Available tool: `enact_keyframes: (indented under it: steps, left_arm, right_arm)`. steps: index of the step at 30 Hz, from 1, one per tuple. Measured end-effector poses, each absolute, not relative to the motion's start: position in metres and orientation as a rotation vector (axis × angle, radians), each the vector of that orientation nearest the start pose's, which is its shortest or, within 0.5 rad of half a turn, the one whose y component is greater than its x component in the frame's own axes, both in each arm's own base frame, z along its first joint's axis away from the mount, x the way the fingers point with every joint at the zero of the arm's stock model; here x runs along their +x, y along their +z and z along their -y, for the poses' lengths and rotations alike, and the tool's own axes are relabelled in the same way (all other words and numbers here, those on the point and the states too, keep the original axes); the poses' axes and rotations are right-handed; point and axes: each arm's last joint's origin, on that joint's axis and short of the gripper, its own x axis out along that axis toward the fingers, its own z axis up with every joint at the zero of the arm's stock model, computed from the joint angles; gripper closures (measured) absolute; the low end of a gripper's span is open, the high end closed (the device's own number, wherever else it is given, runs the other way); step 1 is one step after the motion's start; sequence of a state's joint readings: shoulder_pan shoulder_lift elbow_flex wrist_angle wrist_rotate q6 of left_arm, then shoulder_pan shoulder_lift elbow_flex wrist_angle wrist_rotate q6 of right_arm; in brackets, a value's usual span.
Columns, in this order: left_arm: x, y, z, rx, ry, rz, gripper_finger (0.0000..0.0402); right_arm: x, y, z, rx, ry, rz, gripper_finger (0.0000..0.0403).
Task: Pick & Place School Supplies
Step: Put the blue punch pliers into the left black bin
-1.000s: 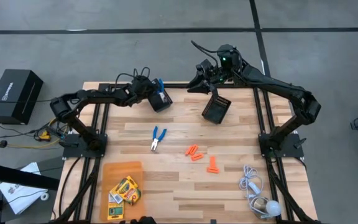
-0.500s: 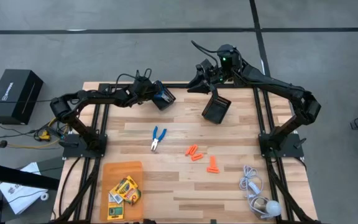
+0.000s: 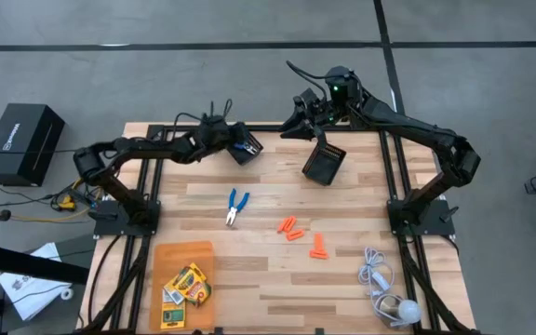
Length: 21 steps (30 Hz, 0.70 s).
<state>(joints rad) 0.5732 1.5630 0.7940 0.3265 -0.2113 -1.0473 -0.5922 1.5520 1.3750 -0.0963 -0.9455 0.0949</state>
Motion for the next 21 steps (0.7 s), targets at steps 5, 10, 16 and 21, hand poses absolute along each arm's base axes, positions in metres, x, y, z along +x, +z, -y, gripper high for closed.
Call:
enact_keyframes:
  steps: [5, 10, 16, 21]
  left_arm:
    - [0.250, 0.216, -0.187, -0.912, 1.009, -0.016, 0.0248]
    - [0.234, 0.212, -0.200, -0.888, 1.041, -0.112, 0.0262]
    - [0.241, 0.208, -0.193, -0.774, 0.743, -0.297, 0.0297]
    - [0.254, 0.209, -0.152, -0.781, 0.448, -0.483, 0.0351]
  right_arm:
    - [0.302, 0.361, 0.175, 0.291, 0.341, -0.215, 0.0287]
    - [0.303, 0.361, 0.174, 0.298, 0.343, -0.211, 0.0287]
    - [0.303, 0.362, 0.174, 0.323, 0.339, -0.208, 0.0287]
    - [0.303, 0.362, 0.175, 0.356, 0.333, -0.213, 0.0287]
